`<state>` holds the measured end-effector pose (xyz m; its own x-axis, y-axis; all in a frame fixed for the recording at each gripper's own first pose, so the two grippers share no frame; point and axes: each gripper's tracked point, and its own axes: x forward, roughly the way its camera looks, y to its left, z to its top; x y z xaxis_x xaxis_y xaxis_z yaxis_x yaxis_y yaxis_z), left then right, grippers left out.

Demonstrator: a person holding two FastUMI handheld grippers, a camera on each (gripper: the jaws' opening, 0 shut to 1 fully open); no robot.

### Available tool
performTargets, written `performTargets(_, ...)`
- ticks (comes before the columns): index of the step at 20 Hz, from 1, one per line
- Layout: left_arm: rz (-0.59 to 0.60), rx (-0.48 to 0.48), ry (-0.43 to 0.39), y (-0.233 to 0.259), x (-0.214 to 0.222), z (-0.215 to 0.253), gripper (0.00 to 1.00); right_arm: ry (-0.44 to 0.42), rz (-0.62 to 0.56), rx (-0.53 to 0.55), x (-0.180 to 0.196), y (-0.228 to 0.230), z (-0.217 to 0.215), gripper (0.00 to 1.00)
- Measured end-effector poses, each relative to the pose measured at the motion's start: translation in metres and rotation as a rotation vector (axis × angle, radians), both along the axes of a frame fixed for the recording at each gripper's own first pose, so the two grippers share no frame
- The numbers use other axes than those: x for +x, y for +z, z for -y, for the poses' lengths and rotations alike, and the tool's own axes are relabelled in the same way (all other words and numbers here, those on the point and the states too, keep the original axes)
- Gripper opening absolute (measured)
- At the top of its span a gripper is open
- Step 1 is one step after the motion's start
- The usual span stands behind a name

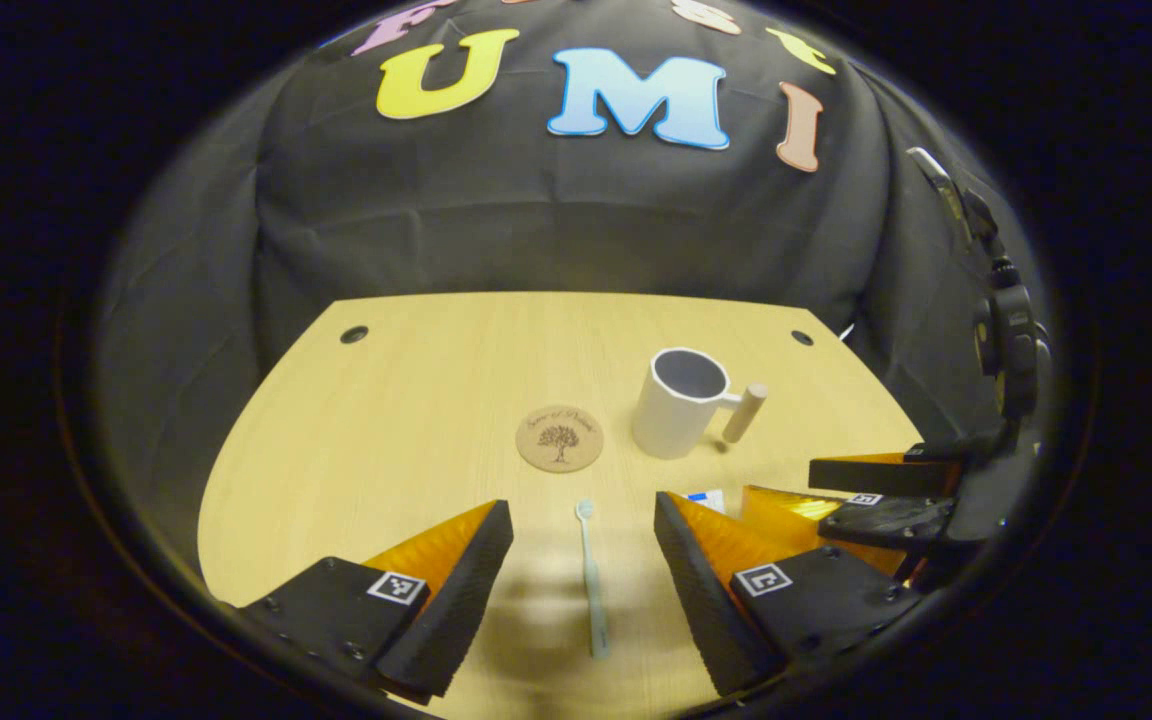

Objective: Put the toothbrush and toothpaste on the desktop into the cup, then pick up the cup and place it on the coaster on the desktop.

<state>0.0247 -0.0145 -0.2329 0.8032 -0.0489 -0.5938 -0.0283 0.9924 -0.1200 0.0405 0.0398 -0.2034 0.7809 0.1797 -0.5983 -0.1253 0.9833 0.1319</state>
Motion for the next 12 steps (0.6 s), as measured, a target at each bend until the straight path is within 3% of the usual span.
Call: performTargets(12, -0.215, -0.018, 0.004, -0.084, -0.004, 0.0, 0.97, -0.03, -0.255, 0.022, 0.004, -0.072, -0.004, 0.84)
